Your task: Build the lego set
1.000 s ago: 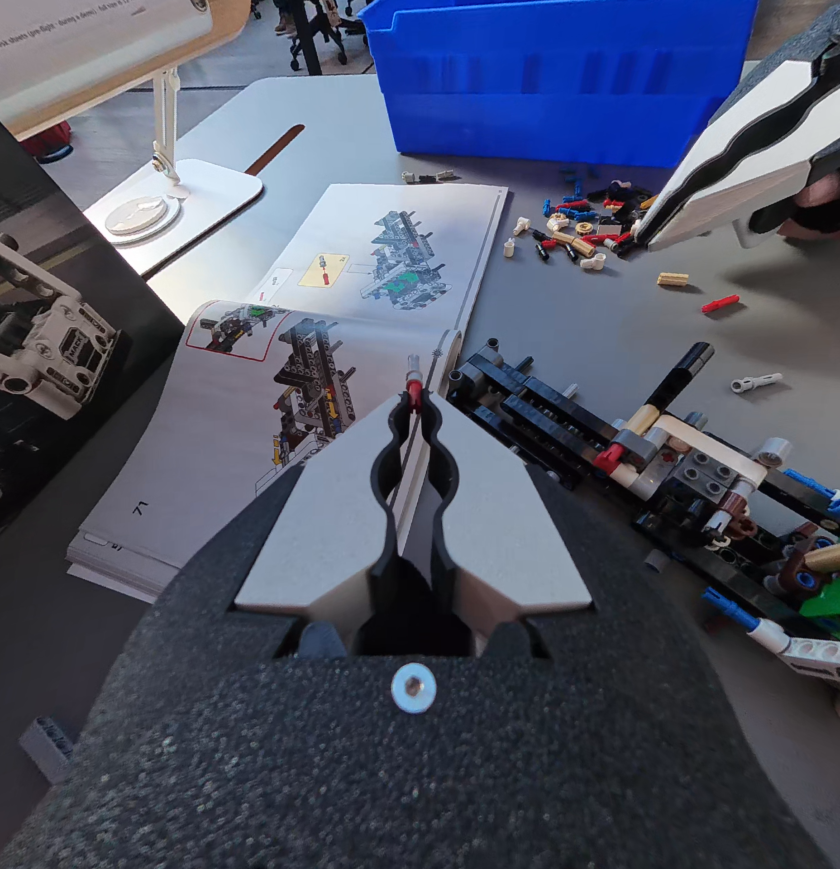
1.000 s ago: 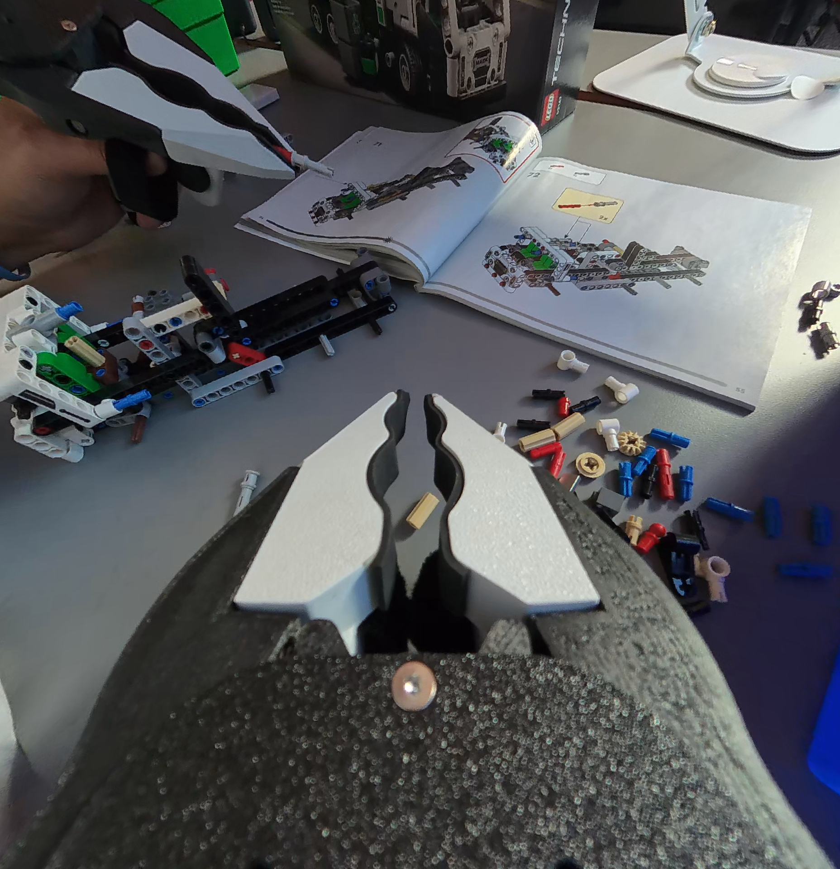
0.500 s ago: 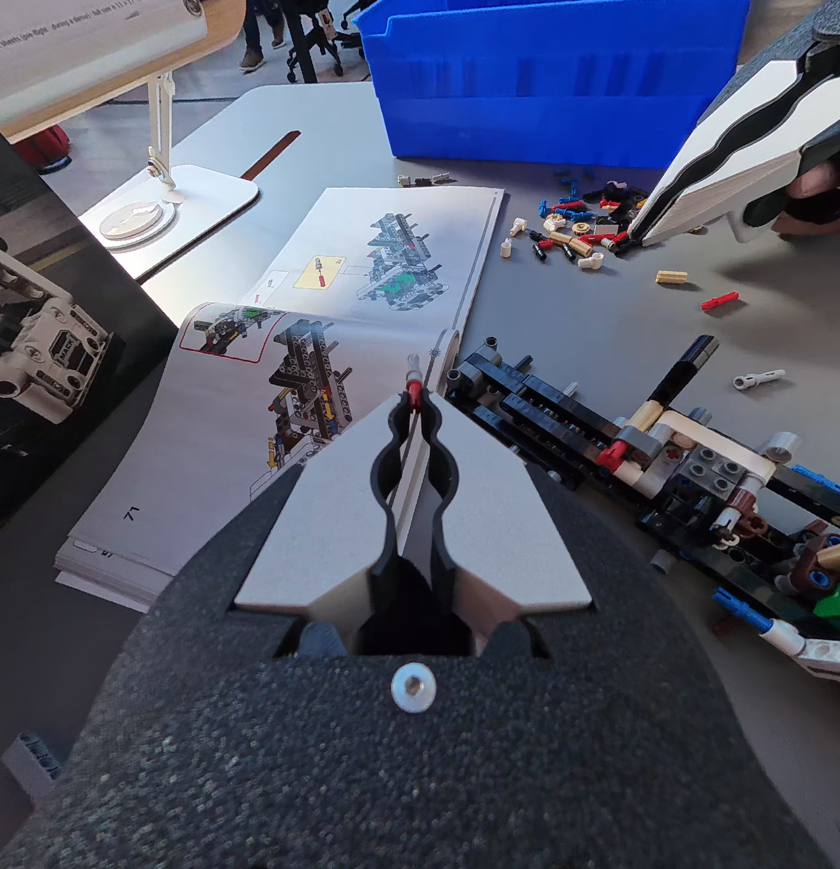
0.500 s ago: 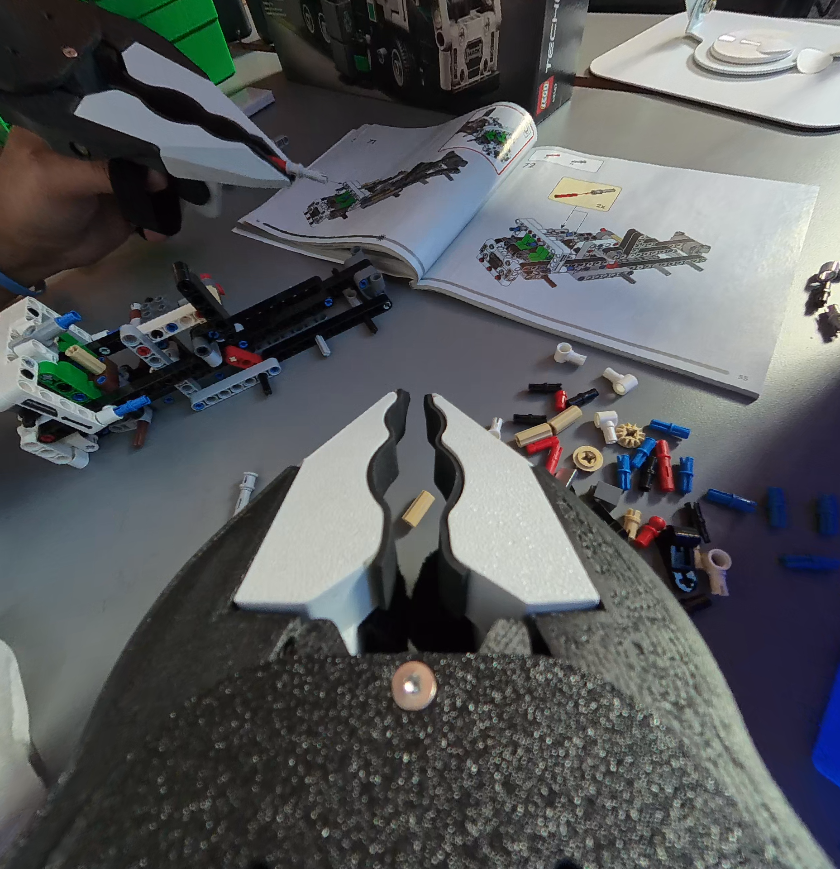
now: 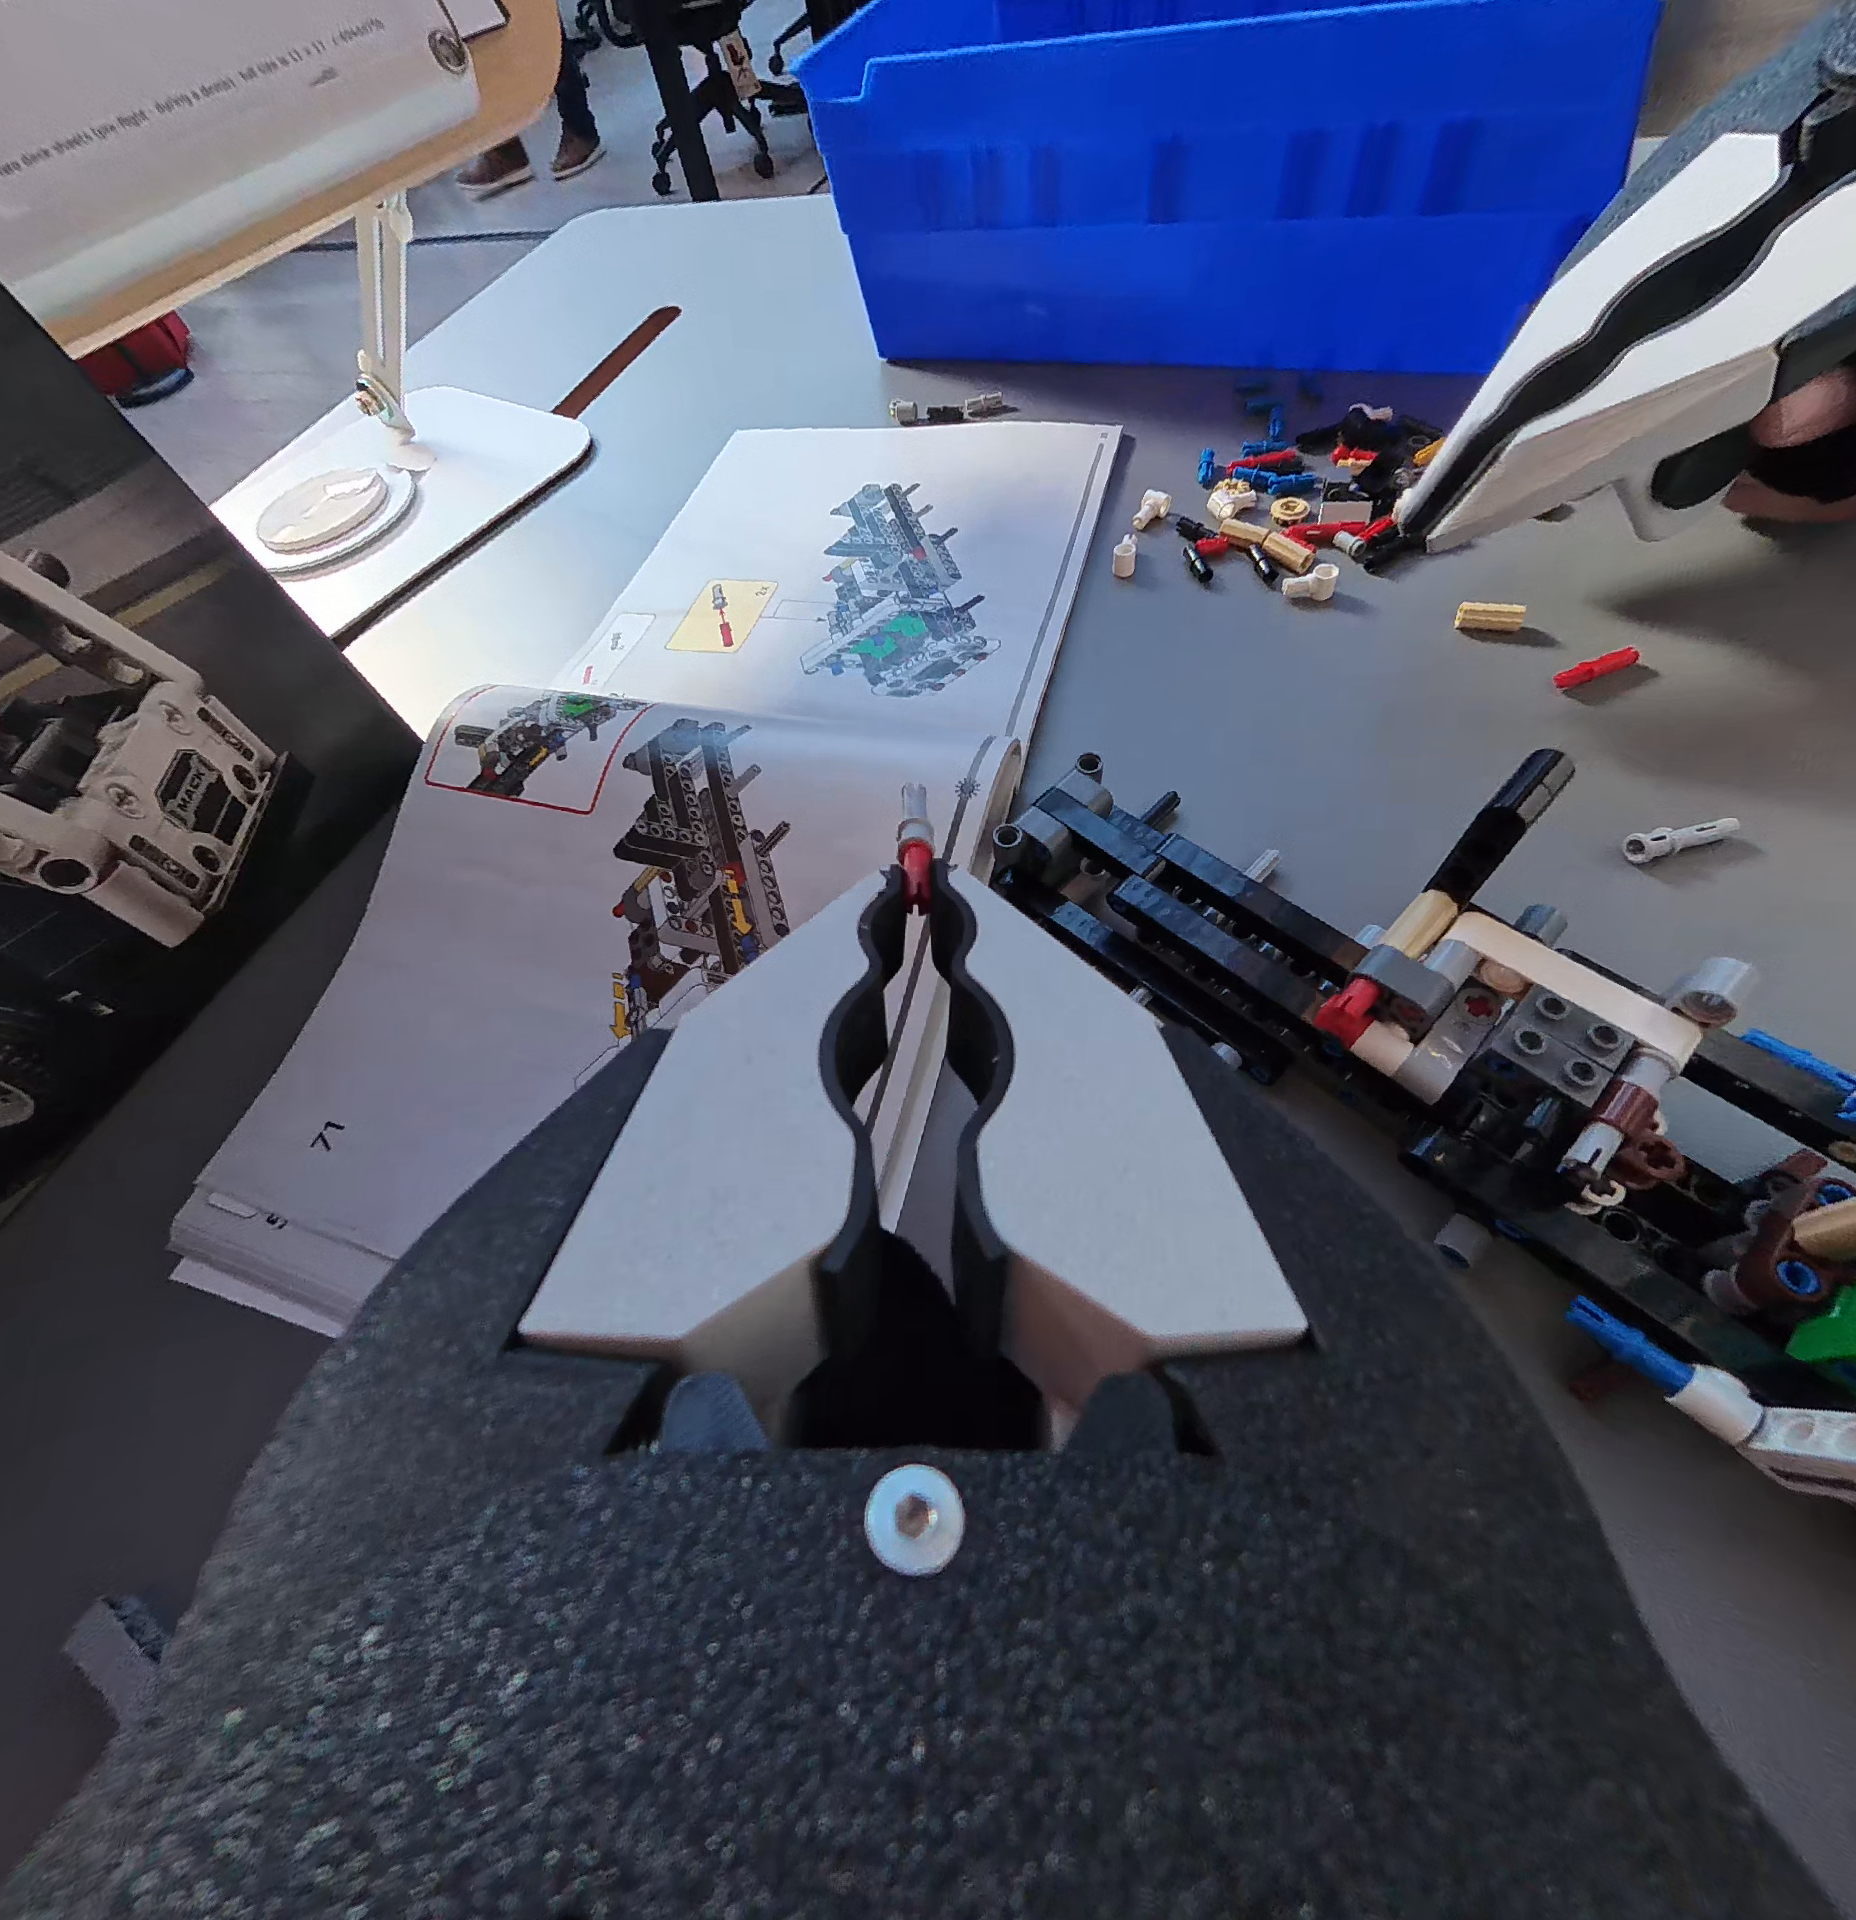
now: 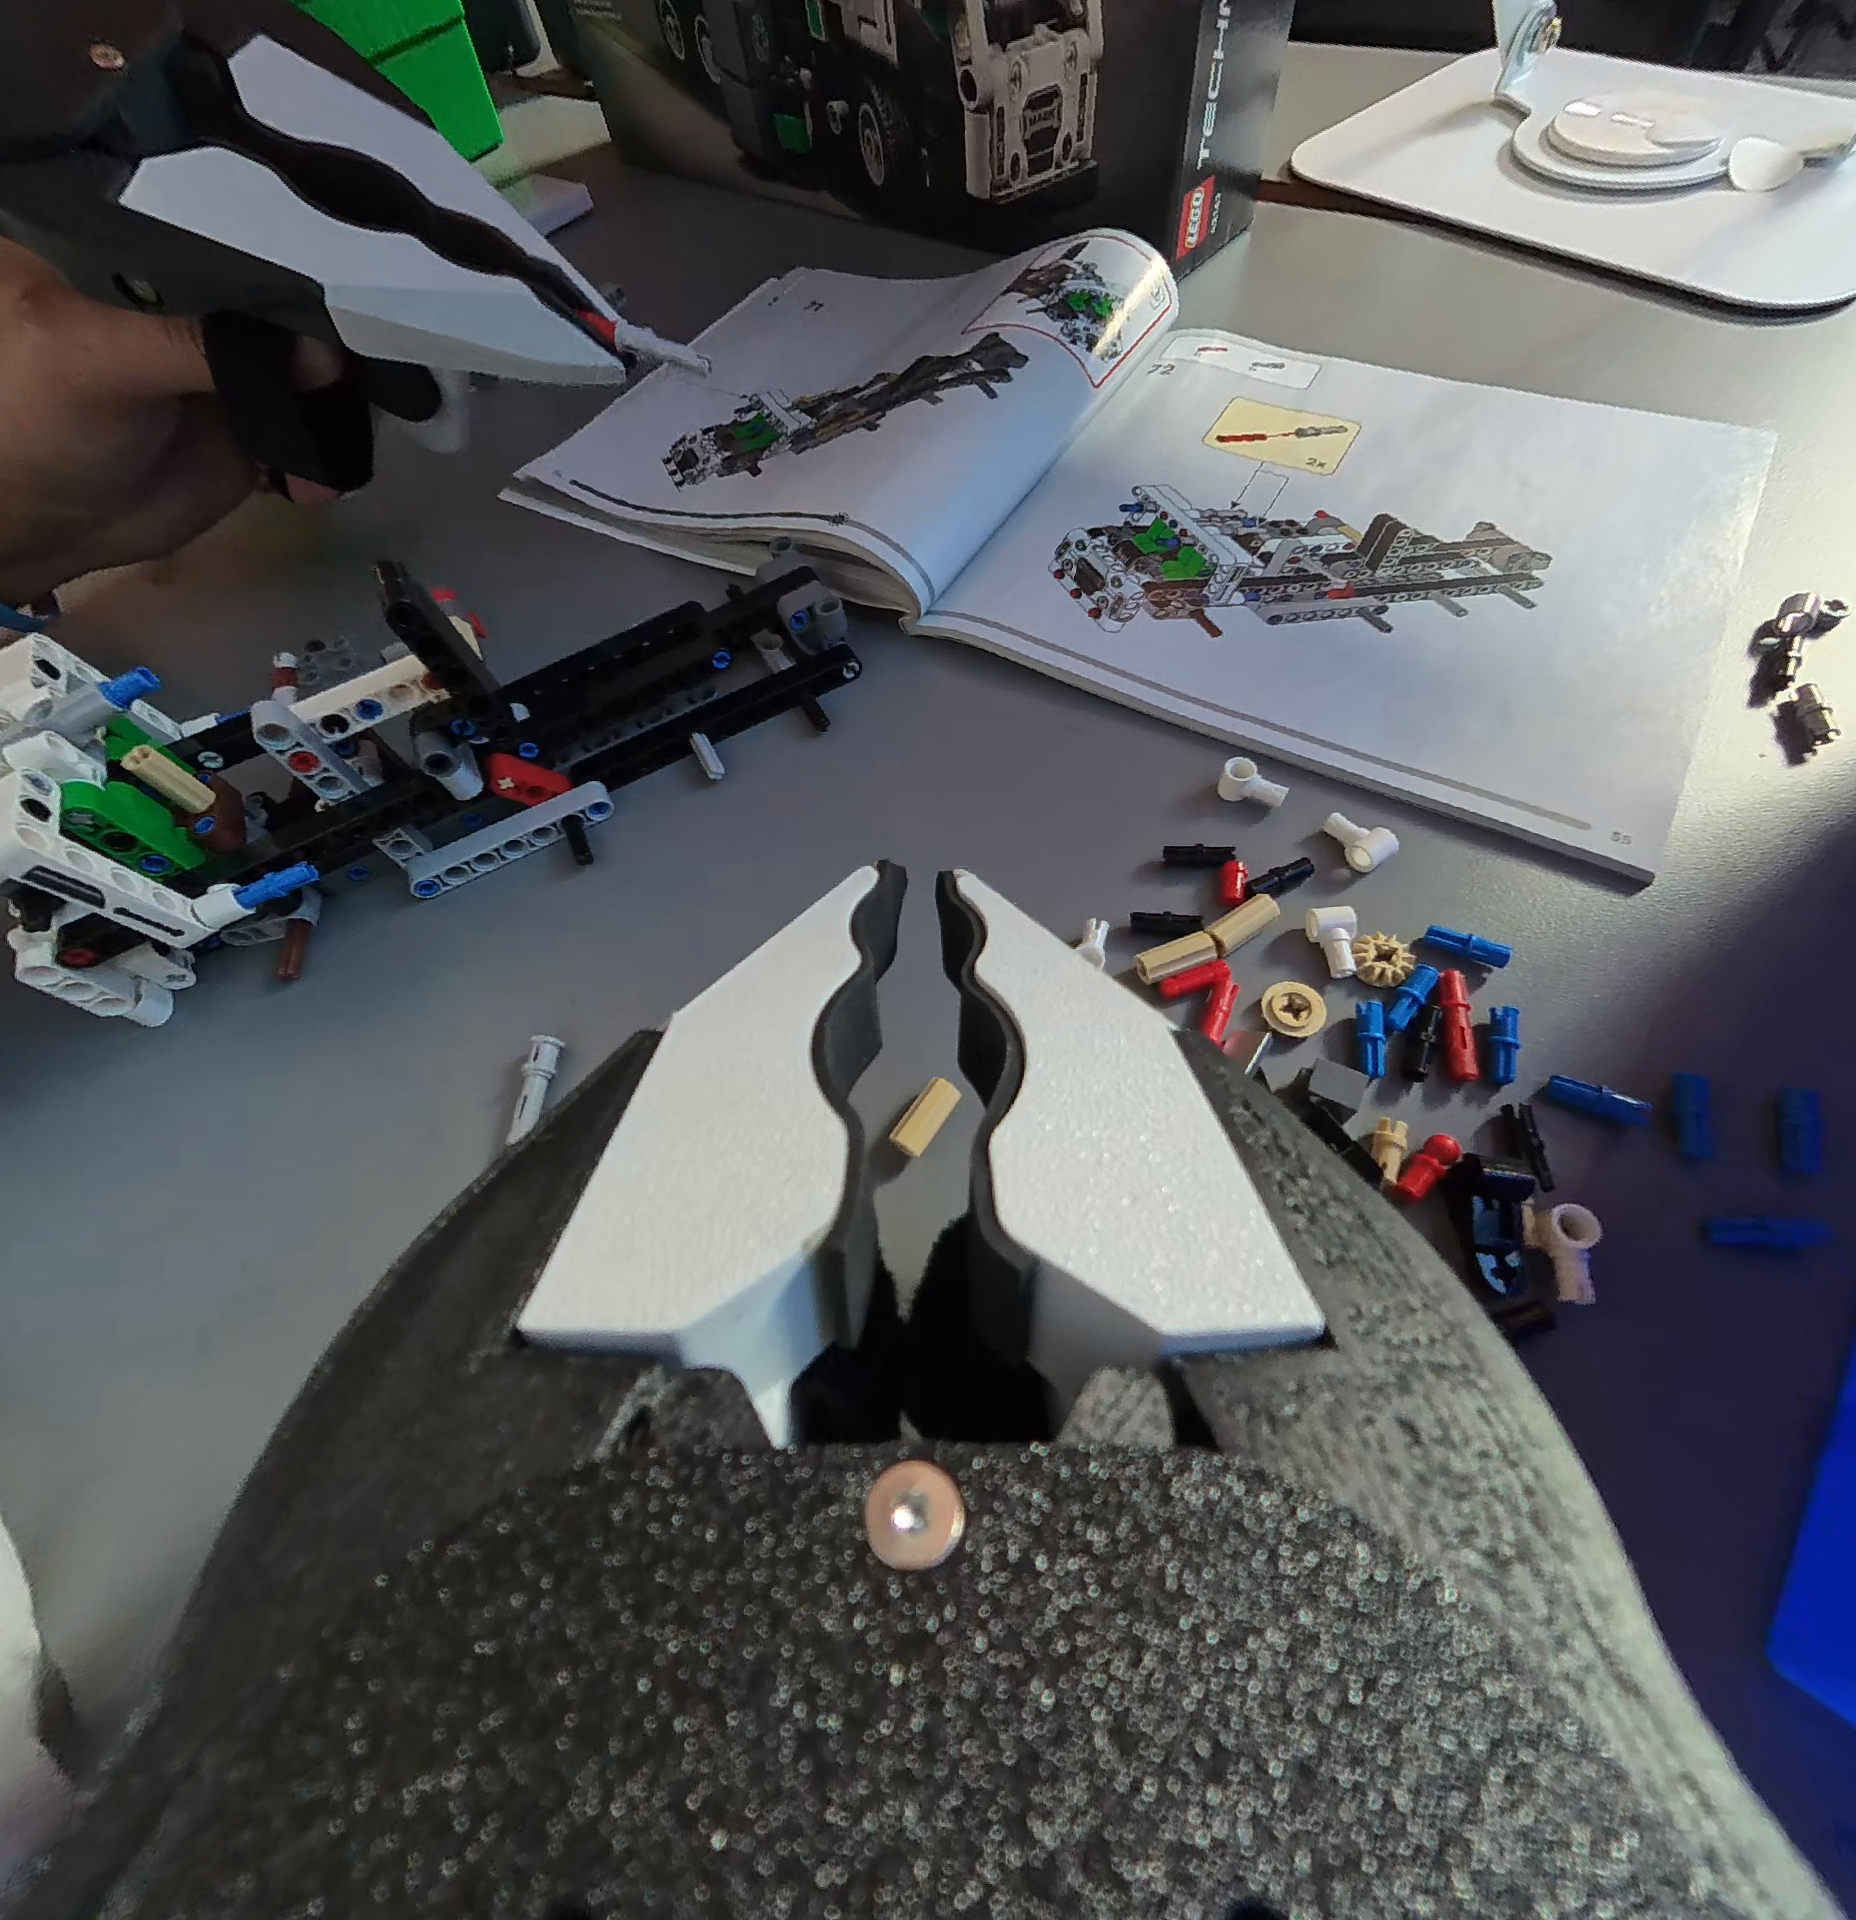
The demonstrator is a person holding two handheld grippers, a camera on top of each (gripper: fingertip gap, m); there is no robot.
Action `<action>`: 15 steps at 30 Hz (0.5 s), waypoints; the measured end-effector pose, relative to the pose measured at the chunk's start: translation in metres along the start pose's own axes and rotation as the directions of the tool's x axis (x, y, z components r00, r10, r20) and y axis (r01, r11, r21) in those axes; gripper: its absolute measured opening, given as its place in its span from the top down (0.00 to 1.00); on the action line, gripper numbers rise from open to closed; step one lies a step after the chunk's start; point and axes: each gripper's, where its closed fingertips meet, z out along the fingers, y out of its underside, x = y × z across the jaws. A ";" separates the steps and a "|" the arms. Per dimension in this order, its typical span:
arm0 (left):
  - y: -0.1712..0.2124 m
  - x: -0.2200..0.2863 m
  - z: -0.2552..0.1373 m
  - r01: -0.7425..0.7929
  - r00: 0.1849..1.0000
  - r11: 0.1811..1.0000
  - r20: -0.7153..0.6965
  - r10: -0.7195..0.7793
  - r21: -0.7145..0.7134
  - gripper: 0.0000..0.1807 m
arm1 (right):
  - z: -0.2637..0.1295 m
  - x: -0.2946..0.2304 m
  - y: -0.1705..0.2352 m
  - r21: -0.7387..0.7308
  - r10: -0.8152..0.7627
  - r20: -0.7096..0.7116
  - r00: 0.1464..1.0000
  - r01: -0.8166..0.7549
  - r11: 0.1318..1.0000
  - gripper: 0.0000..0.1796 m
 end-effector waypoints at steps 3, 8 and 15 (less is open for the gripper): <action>-0.004 0.001 -0.004 -0.008 1.000 1.000 0.013 0.008 0.004 1.00 | -0.003 -0.004 -0.001 0.002 -0.016 -0.006 1.000 0.016 1.000 0.97; -0.013 0.006 -0.011 -0.045 0.998 0.999 0.033 0.045 0.002 1.00 | -0.014 -0.011 -0.008 0.033 -0.020 -0.011 1.000 0.020 0.999 0.97; -0.028 0.020 -0.026 -0.114 0.991 0.993 0.070 0.114 0.003 0.99 | -0.025 -0.024 -0.016 0.066 -0.049 -0.016 0.999 0.050 0.997 0.97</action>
